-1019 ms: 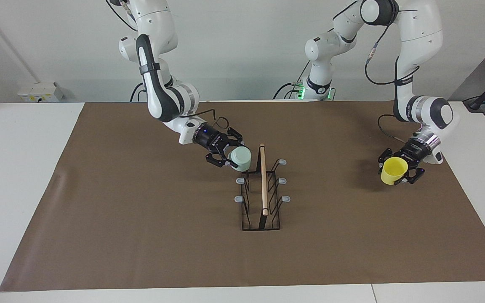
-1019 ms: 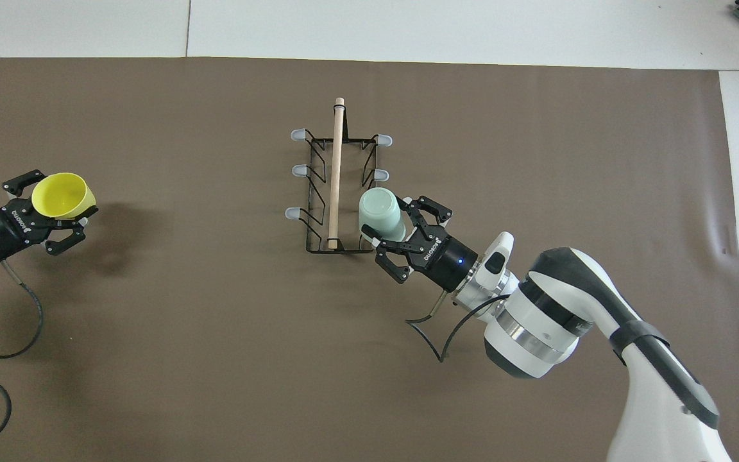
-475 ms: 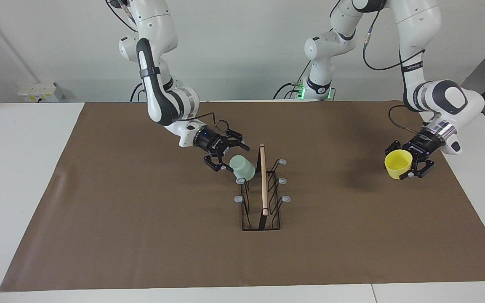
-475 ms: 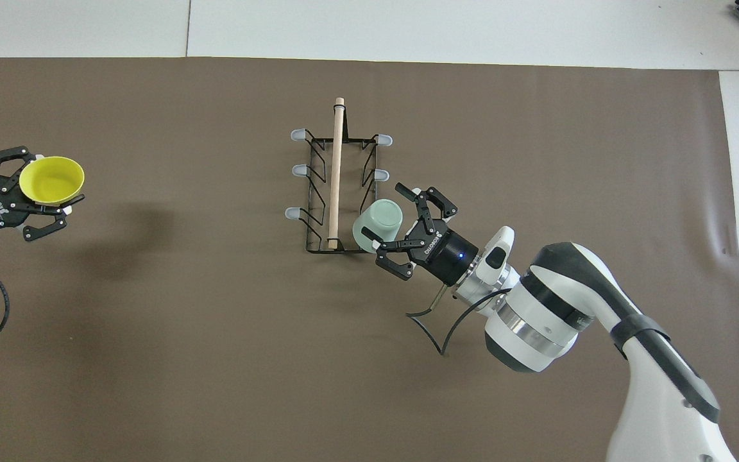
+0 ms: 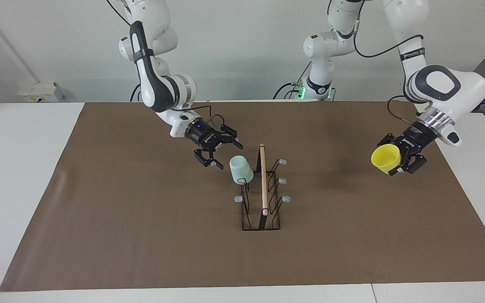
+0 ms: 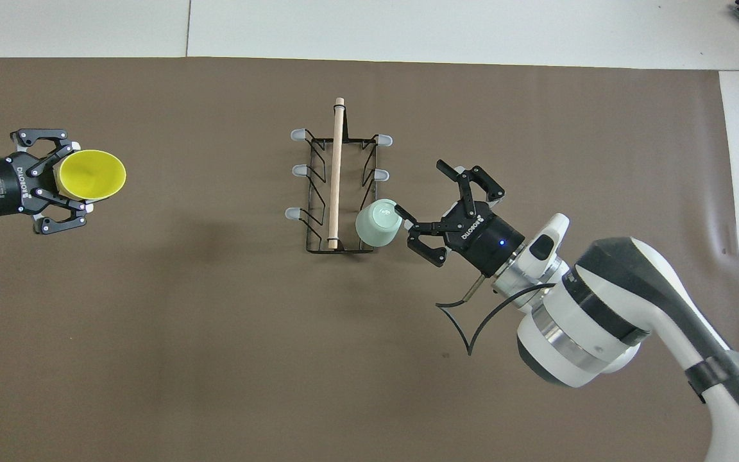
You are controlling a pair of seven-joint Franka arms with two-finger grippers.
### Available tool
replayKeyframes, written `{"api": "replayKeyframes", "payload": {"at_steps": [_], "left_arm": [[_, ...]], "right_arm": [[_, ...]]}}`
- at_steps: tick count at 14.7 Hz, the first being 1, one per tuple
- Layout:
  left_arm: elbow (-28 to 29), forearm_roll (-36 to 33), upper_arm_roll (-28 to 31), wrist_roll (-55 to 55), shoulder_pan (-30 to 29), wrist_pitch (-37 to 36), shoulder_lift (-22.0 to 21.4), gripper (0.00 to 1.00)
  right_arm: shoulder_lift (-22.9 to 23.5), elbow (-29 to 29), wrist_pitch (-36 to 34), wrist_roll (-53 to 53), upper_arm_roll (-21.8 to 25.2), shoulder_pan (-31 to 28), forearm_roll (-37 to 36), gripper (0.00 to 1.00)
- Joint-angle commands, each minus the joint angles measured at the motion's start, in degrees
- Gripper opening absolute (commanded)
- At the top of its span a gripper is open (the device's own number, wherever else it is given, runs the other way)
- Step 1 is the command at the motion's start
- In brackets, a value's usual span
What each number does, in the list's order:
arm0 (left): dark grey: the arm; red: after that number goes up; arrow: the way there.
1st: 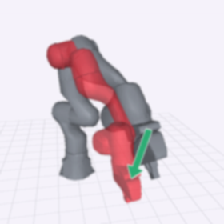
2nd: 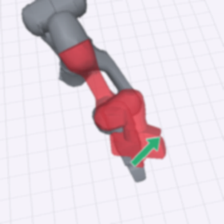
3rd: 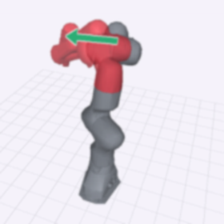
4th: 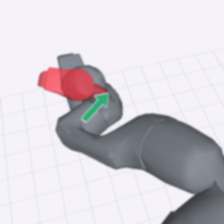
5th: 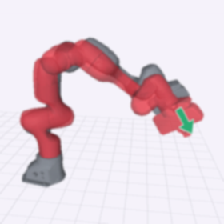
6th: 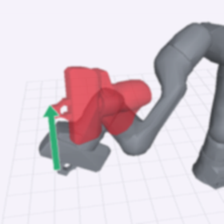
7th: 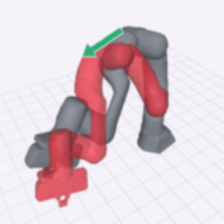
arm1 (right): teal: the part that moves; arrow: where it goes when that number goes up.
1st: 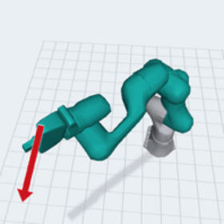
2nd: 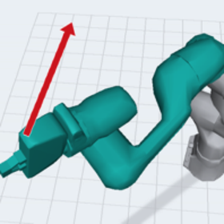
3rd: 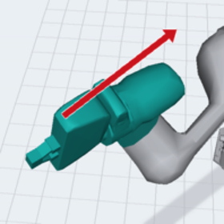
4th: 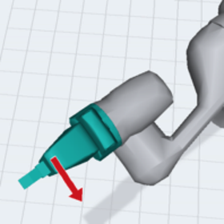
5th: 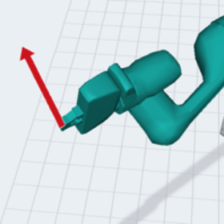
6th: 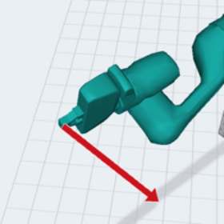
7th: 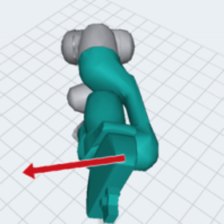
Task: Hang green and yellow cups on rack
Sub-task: 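Open and withdraw the right gripper while the left gripper lifts the yellow cup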
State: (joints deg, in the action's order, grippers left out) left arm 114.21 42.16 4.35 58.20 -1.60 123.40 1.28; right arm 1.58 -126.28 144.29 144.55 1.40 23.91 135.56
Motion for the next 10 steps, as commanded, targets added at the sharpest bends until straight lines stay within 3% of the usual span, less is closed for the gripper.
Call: {"api": "replayKeyframes", "payload": {"at_steps": [1,5,10], "left_arm": [[0.05,-11.36,0.66,8.91,5.01,2.46,-2.94,0.0],[-1.35,-28.41,0.13,25.16,11.6,1.75,-4.71,0.0],[-5.47,-42.14,-0.22,36.61,17.32,-2.8,-3.83,0.0]], "right_arm": [[1.06,2.79,2.22,-9.51,-0.52,-3.33,-12.63,1.0],[1.41,4.37,1.61,-20.77,-0.52,-8.34,-25.49,1.0],[2.64,7.27,1.34,-35.71,-0.43,-11.95,-43.25,1.0]]}}
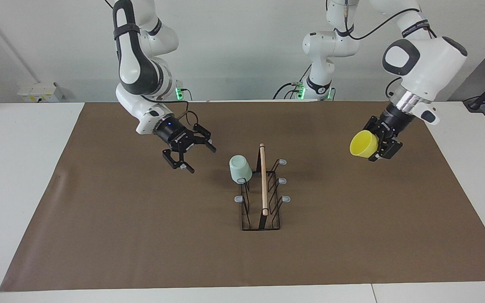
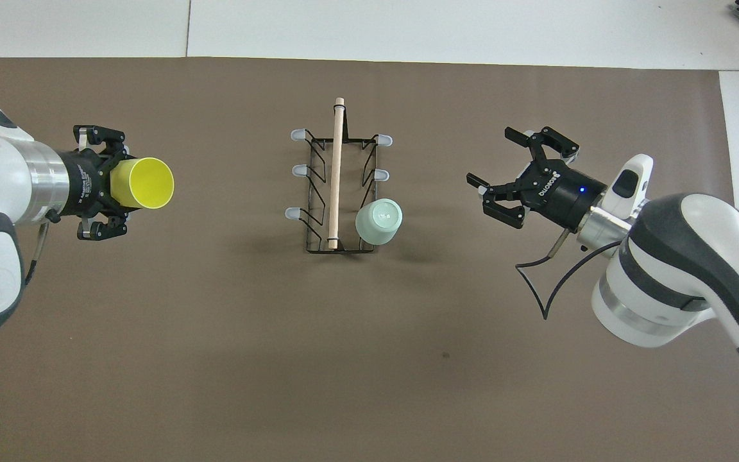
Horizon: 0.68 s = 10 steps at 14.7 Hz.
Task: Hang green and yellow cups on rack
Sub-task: 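Open and withdraw the right gripper while the left gripper lifts the yellow cup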
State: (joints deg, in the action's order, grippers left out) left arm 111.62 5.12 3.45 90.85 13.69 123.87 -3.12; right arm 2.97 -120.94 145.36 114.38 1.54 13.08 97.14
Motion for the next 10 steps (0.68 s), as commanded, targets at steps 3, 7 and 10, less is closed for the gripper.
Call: {"api": "replayKeyframes", "payload": {"at_steps": [3,7,10], "left_arm": [[-6.49,-13.08,0.68,9.33,5.81,-8.8,1.54,0.0],[-9.92,-22.24,0.68,13.3,10.2,-14.26,2.41,0.0],[-13.96,-26.81,0.77,13.56,14.68,-20.06,4.95,0.0]], "right_arm": [[1.51,2.63,0.28,-11.79,-0.57,-3.32,-12.03,1.0],[2.21,4.3,0.02,-22.59,-0.49,-6.31,-28.1,1.0],[1.95,4.57,-0.77,-32.61,-0.31,-7.8,-40.5,1.0]]}}
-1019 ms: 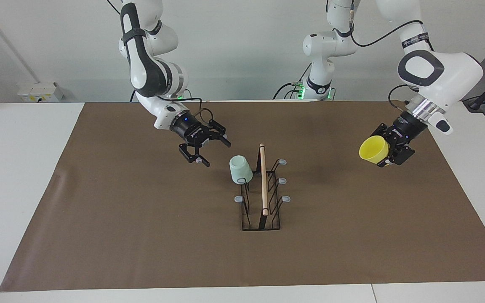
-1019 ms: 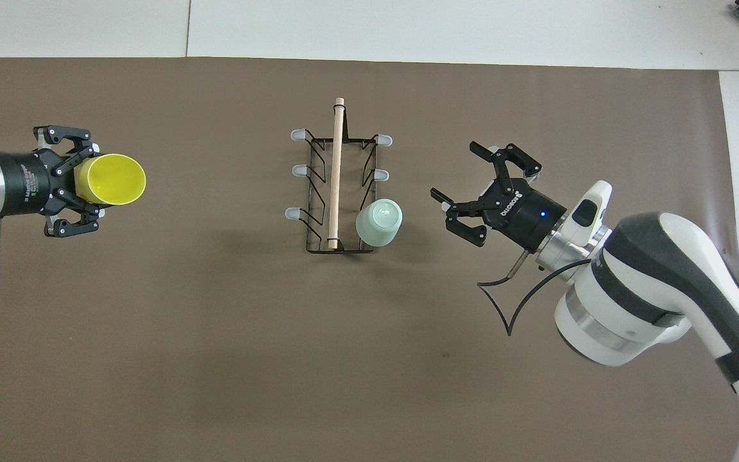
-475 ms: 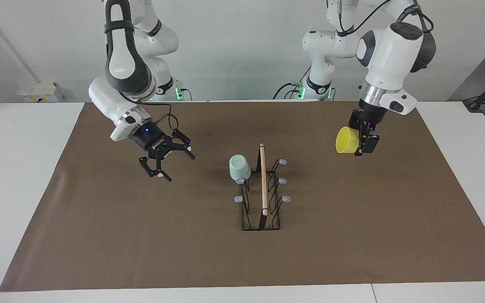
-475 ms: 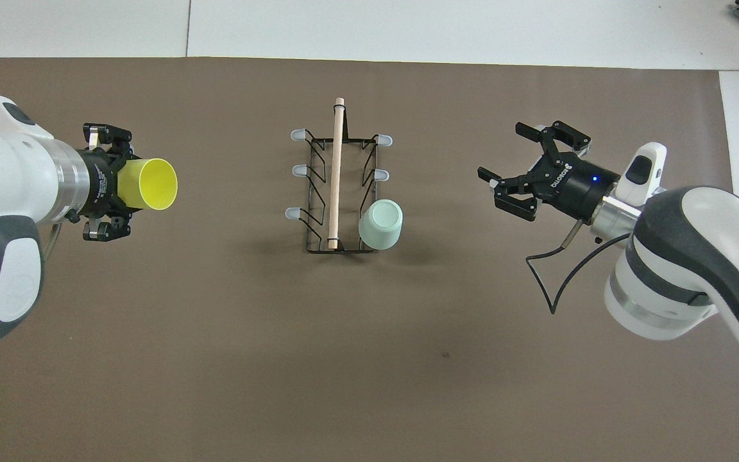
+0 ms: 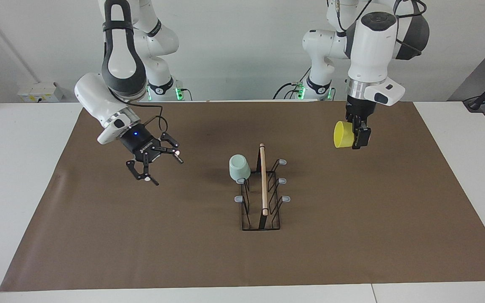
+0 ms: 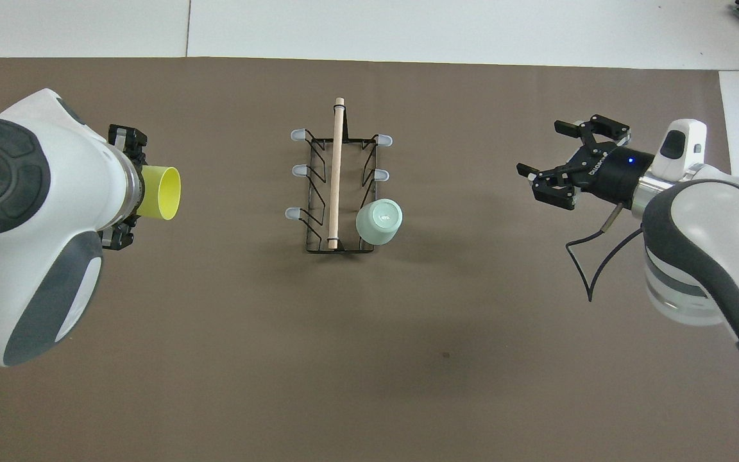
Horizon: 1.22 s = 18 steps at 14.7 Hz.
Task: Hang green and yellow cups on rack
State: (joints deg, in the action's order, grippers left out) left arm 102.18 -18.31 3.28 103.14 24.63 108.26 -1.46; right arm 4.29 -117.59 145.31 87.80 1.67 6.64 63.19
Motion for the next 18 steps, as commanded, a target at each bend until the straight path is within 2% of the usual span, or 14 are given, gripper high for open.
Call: {"api": "replayKeyframes", "payload": {"at_steps": [1,3,8,11,13,15,18], "left_arm": [[-5.75,-5.49,0.85,1.88,5.24,-6.98,4.52,0.0],[-8.39,-9.97,0.85,4.69,8.5,-9.98,8.21,0.0],[-11.38,-15.52,1.02,8.21,14.21,-16.05,14.18,0.0],[-16.73,-18.85,1.11,12.86,17.37,-20.62,20.86,0.0],[-20.77,-20.53,1.37,15.24,19.13,-23.78,25.69,0.0],[-24.55,-22.9,1.37,17.52,20.19,-24.59,30.35,0.0],[-27.2,-24.39,1.55,20.77,21.07,-24.94,33.96,0.0]], "right_arm": [[0.37,1.22,-1.08,-8.84,-0.44,-2.06,-10.06,1.0],[0.11,1.22,-1.43,-14.91,-0.18,-3.29,-17.27,1.0],[-0.15,1.74,-4.77,-30.81,0.17,-6.99,-39.41,1.0],[-1.21,4.02,-9.68,-42.4,0.26,-7.87,-52.34,1.0],[-1.3,7.44,-15.29,-53.37,0.09,-7.87,-61.99,1.0],[-1.65,10.43,-20.92,-63.66,-0.26,-7.61,-66.25,1.0],[-3.32,12.03,-26.03,-71.87,-0.09,-7.34,-66.53,1.0]]}}
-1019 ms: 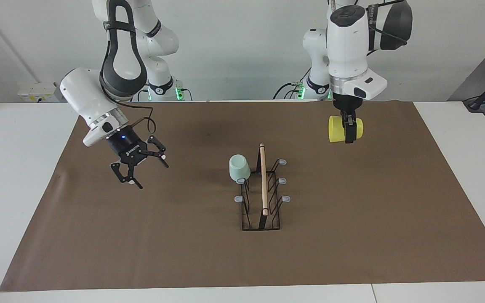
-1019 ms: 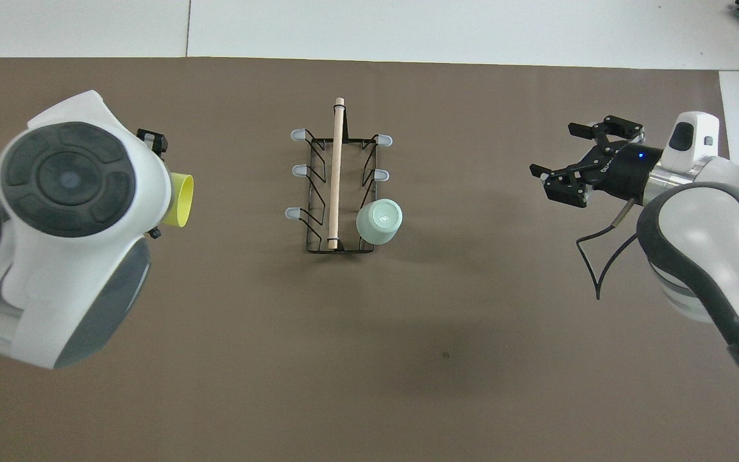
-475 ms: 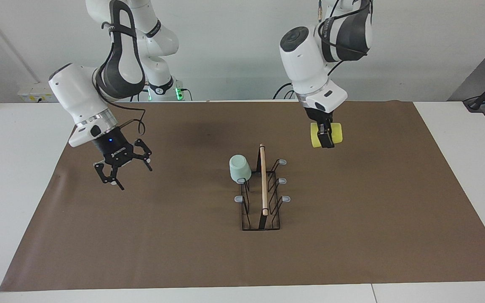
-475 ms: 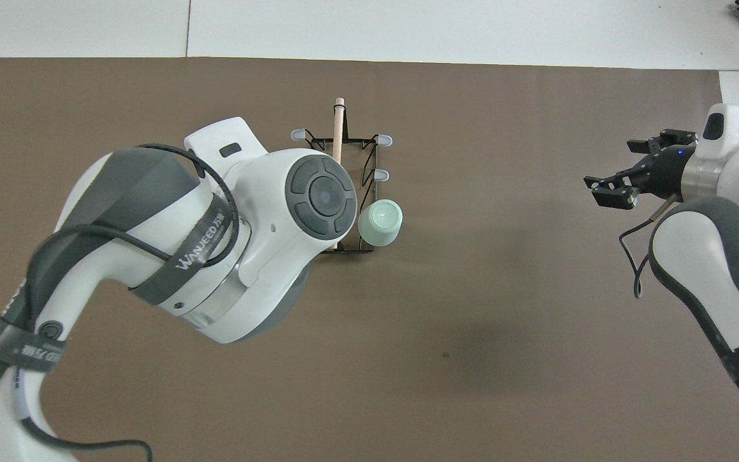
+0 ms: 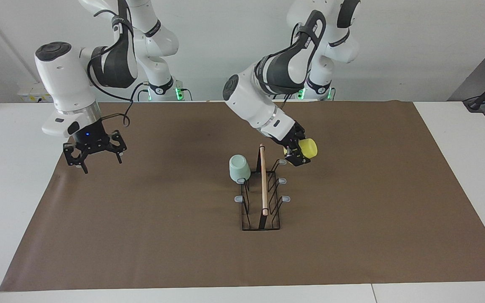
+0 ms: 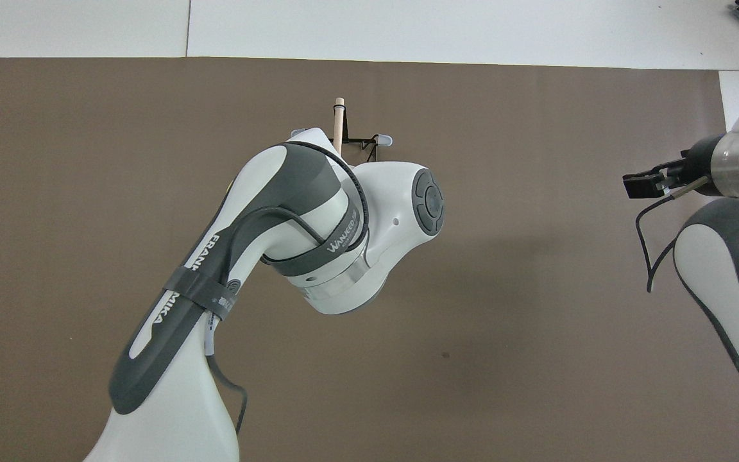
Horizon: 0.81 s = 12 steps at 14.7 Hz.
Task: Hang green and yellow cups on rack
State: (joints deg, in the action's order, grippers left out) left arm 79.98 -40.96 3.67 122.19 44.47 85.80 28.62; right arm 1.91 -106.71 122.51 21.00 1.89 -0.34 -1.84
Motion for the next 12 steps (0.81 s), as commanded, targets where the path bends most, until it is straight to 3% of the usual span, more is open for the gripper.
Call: {"api": "replayKeyframes", "payload": {"at_steps": [1,4,7,12], "left_arm": [[-5.0,-2.45,1.08,1.91,1.41,-2.66,4.07,0.0],[-5.0,-3.86,1.16,4.71,2.9,-3.54,7.41,0.0],[-4.92,-3.95,1.07,5.43,3.87,-5.64,7.41,0.0],[-4.74,-3.69,0.99,6.48,5.98,-6.44,7.33,0.0]], "right_arm": [[-1.38,1.33,-4.9,-7.01,-0.22,-0.27,-1.59,1.0],[-2.44,5.09,-14.37,-16.49,-0.14,-0.71,-1.67,1.0],[-2.44,11.16,-25.45,-21.26,-0.05,-1.15,-1.41,1.0],[-4.37,12.05,-34.43,-24.95,0.31,-1.15,0.96,1.0]]}}
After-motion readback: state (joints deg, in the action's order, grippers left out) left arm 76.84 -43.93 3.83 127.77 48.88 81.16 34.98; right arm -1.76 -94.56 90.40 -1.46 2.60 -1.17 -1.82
